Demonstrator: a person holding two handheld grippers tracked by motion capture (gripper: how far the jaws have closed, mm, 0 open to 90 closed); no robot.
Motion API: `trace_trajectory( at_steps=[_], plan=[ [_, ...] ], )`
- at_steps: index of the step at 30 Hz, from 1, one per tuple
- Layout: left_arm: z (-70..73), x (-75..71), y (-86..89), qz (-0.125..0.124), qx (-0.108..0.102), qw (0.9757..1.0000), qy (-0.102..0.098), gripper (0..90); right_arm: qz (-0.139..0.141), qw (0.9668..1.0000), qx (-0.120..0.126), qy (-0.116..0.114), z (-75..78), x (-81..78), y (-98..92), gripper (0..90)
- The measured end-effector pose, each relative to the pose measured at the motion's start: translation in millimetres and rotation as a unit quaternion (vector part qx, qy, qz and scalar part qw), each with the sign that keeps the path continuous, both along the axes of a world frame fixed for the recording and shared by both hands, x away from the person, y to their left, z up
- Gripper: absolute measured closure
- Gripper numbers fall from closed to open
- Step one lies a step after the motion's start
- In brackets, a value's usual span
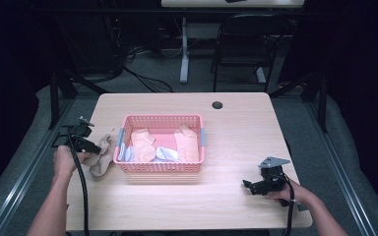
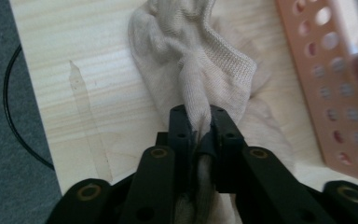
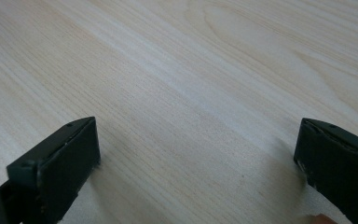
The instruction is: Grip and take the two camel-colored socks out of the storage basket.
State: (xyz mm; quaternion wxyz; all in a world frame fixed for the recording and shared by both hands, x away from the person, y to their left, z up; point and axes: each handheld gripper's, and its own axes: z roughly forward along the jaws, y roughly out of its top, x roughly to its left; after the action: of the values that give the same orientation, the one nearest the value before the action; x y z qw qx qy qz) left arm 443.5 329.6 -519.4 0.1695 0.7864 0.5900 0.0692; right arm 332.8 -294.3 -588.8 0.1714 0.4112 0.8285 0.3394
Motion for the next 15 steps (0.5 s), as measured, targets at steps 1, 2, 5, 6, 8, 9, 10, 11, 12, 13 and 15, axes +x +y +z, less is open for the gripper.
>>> trace_trajectory(
  at_steps=[1, 2, 5, 6, 8, 9, 10, 11, 12, 13, 15],
  plan=[
    [-2.0, 0.5, -0.4, 0.006, 0.005, 1.0, 0.003, 72.5, 0.0, 1.0, 0.0, 0.0, 0.0, -0.1, 0.0, 0.0],
    [-2.0, 0.5, -0.4, 0.006, 0.005, 1.0, 0.003, 62.5, 0.0, 1.0, 0.0, 0.0, 0.0, -0.1, 0.0, 0.0],
    [4.5, -5.6, 0.0, 0.027, 0.025, 0.999, -0.023, 35.7, 0.0, 1.0, 0.0, 0.0, -0.1, 0.0, 0.0, 0.0],
    [8.8, -8.9, 0.3, 0.029, 0.027, 0.9988, -0.028, 30.4, 0.0, 1.0, 0.0, 0.0, -0.1, 0.0, 0.0, 0.0],
    [17.9, -18.3, 1.1, 0.028, 0.026, 0.9983, -0.045, 21.4, 0.0, 1.0, 0.0, 0.0, 0.0, -0.1, 0.0, 0.0],
    [22.3, -23.3, 1.2, 0.029, 0.028, 0.9977, -0.055, 18.9, 0.0, 1.0, 0.001, -0.002, -0.3, 0.0, -0.1, 0.0],
    [27.1, -29.1, 1.5, 0.032, 0.026, 0.9971, -0.063, 15.8, 0.0, 1.0, 0.0, 0.0, -0.1, 0.0, 0.0, 0.0],
    [31.5, -35.5, 2.1, 0.033, 0.024, 0.9965, -0.073, 15.2, 0.0, 1.0, 0.0, 0.0, -0.1, 0.0, 0.0, 0.0],
    [35.1, -42.7, 2.8, 0.033, 0.025, 0.9957, -0.083, 14.6, 0.0, 1.0, 0.001, -0.001, -0.2, 0.0, 0.0, 0.0],
    [36.7, -50.4, 2.8, 0.035, 0.022, 0.9949, -0.092, 13.8, 0.0, 1.0, 0.0, -0.001, -0.2, -0.1, 0.0, 0.0],
    [34.9, -64.5, 2.5, 0.038, 0.021, 0.9946, -0.094, 10.3, -0.001, 1.0, 0.001, -0.002, -0.2, -0.3, 0.2, 0.0]
  ],
)
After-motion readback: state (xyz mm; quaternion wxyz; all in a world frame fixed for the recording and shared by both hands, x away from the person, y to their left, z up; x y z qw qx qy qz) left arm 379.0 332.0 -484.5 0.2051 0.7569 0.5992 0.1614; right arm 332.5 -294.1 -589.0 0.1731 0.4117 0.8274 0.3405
